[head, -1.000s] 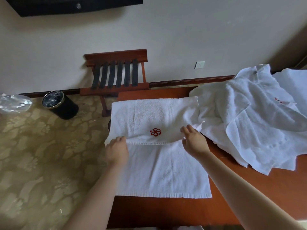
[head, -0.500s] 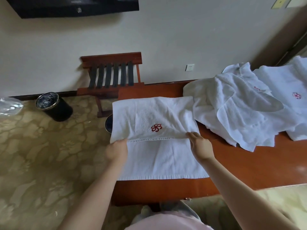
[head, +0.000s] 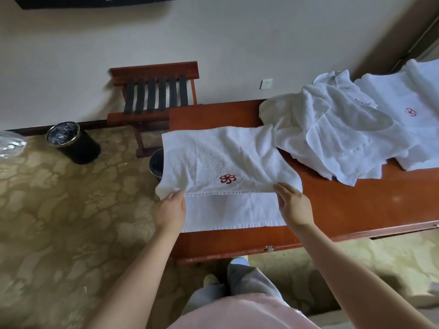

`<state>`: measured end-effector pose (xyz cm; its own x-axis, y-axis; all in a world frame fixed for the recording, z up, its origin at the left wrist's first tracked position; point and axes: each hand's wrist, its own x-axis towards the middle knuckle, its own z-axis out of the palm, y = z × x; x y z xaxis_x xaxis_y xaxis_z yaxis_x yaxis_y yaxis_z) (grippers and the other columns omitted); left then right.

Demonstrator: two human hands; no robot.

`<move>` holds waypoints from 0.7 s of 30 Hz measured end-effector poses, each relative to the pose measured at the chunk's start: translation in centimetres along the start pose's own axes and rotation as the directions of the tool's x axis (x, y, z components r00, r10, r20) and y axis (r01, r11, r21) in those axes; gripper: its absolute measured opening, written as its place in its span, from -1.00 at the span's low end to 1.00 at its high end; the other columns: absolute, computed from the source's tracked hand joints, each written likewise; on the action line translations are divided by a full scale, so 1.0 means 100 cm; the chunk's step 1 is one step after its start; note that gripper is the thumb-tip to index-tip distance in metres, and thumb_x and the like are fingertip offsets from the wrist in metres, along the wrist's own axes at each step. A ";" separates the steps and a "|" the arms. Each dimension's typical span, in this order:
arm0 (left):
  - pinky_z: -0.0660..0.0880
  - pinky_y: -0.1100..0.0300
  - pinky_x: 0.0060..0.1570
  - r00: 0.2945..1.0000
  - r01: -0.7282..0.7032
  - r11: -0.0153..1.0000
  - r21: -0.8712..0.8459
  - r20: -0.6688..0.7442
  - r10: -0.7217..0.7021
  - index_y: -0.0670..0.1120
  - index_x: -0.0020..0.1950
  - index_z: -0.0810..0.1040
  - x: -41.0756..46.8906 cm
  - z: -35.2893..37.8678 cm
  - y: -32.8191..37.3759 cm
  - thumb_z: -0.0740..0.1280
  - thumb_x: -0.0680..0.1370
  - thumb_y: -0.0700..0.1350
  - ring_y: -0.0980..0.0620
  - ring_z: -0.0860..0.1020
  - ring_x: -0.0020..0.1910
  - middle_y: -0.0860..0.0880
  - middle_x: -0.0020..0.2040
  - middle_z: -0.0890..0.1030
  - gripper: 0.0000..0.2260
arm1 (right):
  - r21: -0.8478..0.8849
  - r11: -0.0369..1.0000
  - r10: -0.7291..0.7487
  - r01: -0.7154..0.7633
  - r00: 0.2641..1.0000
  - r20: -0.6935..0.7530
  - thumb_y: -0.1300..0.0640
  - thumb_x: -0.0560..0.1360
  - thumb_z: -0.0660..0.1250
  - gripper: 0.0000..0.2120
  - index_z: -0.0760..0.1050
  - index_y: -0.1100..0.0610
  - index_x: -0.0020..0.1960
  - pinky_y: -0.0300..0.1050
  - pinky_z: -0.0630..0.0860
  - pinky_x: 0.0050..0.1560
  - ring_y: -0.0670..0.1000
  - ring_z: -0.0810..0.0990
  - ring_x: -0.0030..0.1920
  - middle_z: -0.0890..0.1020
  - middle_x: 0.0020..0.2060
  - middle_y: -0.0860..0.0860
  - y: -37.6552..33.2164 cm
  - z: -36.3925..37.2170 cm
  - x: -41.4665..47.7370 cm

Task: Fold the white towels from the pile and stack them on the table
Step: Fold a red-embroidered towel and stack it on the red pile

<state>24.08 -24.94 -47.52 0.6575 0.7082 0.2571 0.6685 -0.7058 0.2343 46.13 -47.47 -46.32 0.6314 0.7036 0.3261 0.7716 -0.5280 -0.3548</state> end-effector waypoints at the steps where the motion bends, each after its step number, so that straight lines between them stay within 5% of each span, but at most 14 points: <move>1: 0.31 0.30 -0.53 0.999 -0.029 0.999 0.017 -0.022 0.029 -0.20 -0.09 0.69 -0.004 -0.001 0.000 0.50 0.32 -0.36 -0.08 0.55 -0.54 -0.10 -0.30 0.67 -0.80 | -0.004 1.000 -0.009 0.009 1.000 -0.018 0.45 0.39 0.40 -0.85 0.62 0.26 -0.11 -0.05 0.56 -0.46 0.16 0.63 -0.28 0.68 -0.13 0.09 -0.001 -0.001 -0.007; 5: 0.45 0.19 -0.48 0.997 -0.056 0.998 0.018 0.051 0.055 -0.20 -0.18 0.66 -0.032 0.004 -0.003 0.48 0.36 -0.32 -0.06 0.56 -0.48 -0.08 -0.35 0.64 -0.92 | -0.030 0.999 0.027 -0.026 0.998 0.063 0.47 0.38 0.38 -0.86 0.59 0.26 -0.18 -0.06 0.52 -0.45 0.15 0.58 -0.28 0.64 -0.20 0.09 -0.001 0.004 -0.041; 11: 0.45 0.21 -0.12 0.909 -0.054 0.963 0.262 0.412 -0.062 -0.03 0.08 0.54 -0.053 0.021 -0.004 0.15 0.62 -0.13 0.07 0.55 -0.10 0.06 -0.08 0.60 -0.81 | -0.261 0.964 0.163 -0.061 0.905 0.392 0.38 0.45 0.17 -0.82 0.37 0.18 -0.29 -0.12 0.28 -0.39 0.04 0.40 -0.24 0.44 -0.30 0.03 0.005 0.024 -0.056; 15: 0.33 0.23 -0.26 0.885 -0.098 0.937 0.336 0.460 -0.072 -0.04 -0.03 0.54 -0.053 0.022 -0.001 0.14 0.61 -0.16 0.09 0.42 -0.26 0.06 -0.23 0.49 -0.82 | -0.338 0.936 0.243 -0.100 0.878 0.412 0.38 0.43 0.13 -0.82 0.48 0.21 -0.19 -0.14 0.25 -0.32 0.06 0.46 -0.12 0.50 -0.19 0.04 0.003 0.033 -0.057; 21: 0.31 0.19 -0.18 0.867 -0.181 0.934 0.308 0.499 0.004 -0.06 -0.06 0.51 -0.061 0.029 -0.005 0.13 0.56 -0.22 0.05 0.37 -0.24 0.04 -0.25 0.41 -0.82 | -0.446 0.893 0.265 -0.062 0.874 0.408 0.29 0.46 0.15 -0.65 0.51 0.08 0.17 -0.07 0.36 -0.02 0.08 0.40 0.09 0.48 0.11 0.03 -0.005 0.035 -0.059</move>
<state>20.76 -28.86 -51.90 0.7456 0.6203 -0.2437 0.6125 -0.7819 -0.1161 41.76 -49.71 -51.14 0.7243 0.6690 -0.1667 0.6841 -0.7274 0.0533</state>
